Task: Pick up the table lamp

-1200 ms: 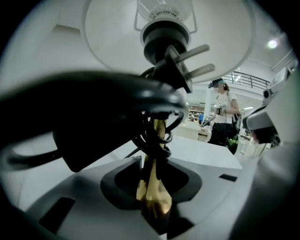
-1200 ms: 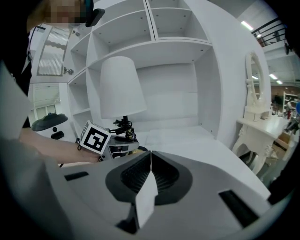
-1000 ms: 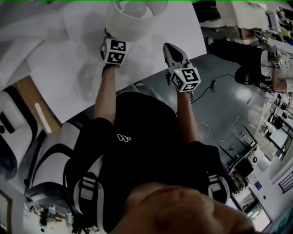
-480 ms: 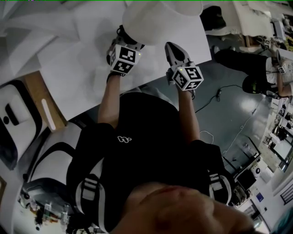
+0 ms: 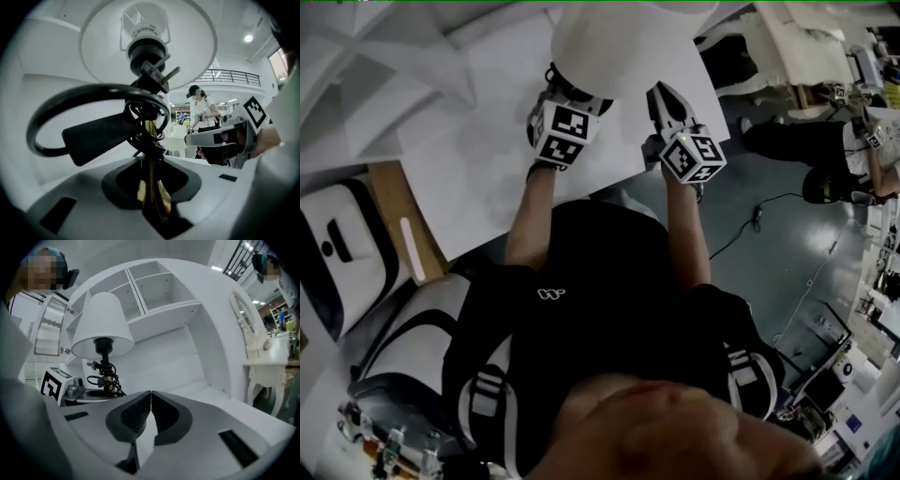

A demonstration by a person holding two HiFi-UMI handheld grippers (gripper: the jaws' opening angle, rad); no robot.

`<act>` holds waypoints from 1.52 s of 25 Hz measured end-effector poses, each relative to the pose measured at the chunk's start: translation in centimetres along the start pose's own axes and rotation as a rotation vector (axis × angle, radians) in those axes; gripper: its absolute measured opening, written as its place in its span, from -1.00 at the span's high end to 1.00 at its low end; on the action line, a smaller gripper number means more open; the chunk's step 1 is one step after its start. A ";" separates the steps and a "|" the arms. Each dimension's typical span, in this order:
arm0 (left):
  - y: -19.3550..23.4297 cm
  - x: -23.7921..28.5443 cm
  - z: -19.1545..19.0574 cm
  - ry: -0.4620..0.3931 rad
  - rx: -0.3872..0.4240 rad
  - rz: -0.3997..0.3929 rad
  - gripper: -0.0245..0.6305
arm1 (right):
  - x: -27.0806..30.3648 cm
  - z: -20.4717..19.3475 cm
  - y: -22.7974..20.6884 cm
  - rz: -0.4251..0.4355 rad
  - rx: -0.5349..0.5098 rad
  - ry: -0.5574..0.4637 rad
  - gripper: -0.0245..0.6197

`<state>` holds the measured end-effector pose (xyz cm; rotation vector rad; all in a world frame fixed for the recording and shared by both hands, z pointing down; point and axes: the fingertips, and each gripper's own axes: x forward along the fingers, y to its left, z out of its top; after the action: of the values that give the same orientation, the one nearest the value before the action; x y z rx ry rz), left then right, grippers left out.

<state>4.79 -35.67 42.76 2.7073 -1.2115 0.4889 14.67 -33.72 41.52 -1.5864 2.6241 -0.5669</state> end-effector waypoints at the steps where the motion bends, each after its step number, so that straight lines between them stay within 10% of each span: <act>1: 0.0 -0.2 0.9 -0.008 0.010 0.004 0.59 | 0.0 1.1 -0.1 -0.002 0.002 -0.024 0.86; 19: -2.8 -0.4 13.8 -0.154 0.007 -0.059 0.59 | -1.8 11.5 -1.6 -0.045 -0.107 -0.211 0.86; 38: -5.1 0.4 9.7 -0.035 -0.055 -0.093 0.58 | -1.8 9.8 -1.3 -0.064 -0.170 -0.136 0.87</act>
<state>11.13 -34.98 33.81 2.7221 -1.0841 0.3916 18.65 -35.64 32.47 -1.6922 2.5889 -0.2328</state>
